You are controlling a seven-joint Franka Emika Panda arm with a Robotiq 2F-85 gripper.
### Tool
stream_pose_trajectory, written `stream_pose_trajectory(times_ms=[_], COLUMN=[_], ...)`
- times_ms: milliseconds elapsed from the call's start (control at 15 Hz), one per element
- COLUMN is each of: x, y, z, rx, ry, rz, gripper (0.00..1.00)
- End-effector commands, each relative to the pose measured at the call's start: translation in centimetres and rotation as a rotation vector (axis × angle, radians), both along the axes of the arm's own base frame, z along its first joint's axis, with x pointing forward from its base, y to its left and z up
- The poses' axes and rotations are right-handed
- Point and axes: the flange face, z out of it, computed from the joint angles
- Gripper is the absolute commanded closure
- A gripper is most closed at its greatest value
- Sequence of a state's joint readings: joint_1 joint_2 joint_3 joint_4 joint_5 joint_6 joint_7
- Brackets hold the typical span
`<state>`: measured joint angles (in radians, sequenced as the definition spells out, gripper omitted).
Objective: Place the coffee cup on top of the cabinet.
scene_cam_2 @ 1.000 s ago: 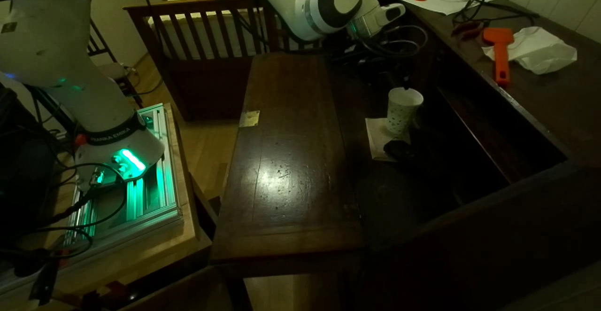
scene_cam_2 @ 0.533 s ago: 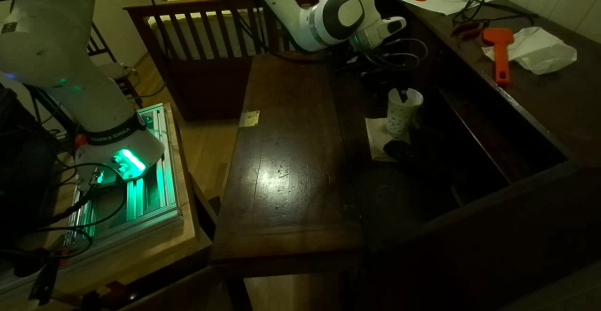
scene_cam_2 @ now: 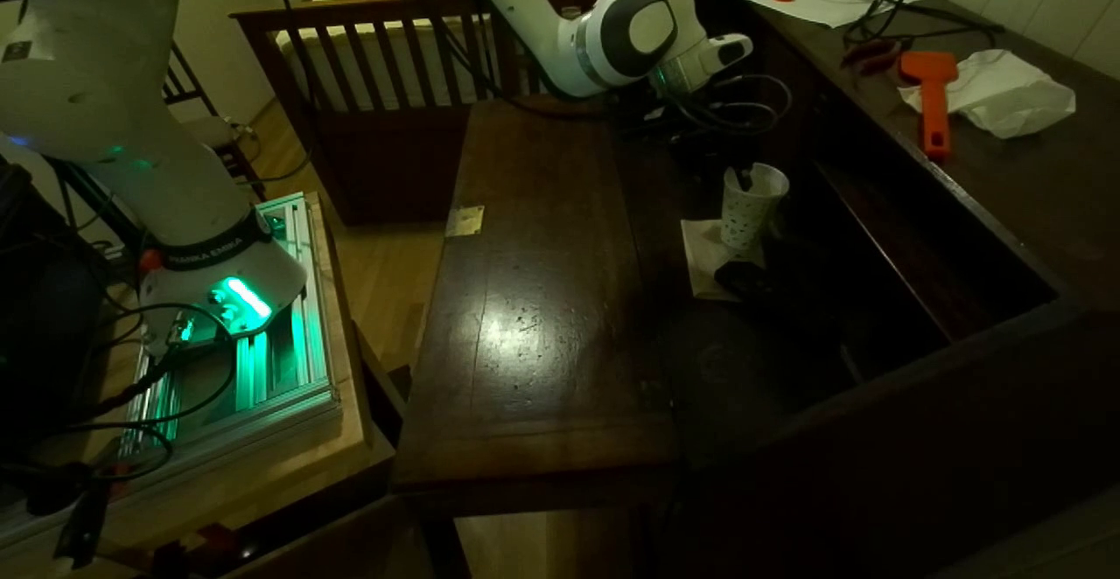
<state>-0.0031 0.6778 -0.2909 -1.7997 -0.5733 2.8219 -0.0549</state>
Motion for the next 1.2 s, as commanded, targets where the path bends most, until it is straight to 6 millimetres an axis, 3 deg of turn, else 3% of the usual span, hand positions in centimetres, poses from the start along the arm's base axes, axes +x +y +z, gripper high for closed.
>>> stream_pose_trajectory(times_ms=[0,200,400,600,733,1133], x=[-0.4,-0.9,-1.4,-1.9,-2.5,-5.8], y=[1.7,2.7,3.0,3.0,3.8,9.4], z=[0.7,0.8,0.5,0.5,2.1,12.5], rx=[0.019,0.011,0.01,-0.004,-0.023,-0.009], ry=[0.014,0.028,0.038,0.05,0.065,0.141], rz=[0.015,0.011,-0.008,-0.023,-0.017,0.136], gripper=[0.62,0.73,0.95,0.99,0.97,0.97])
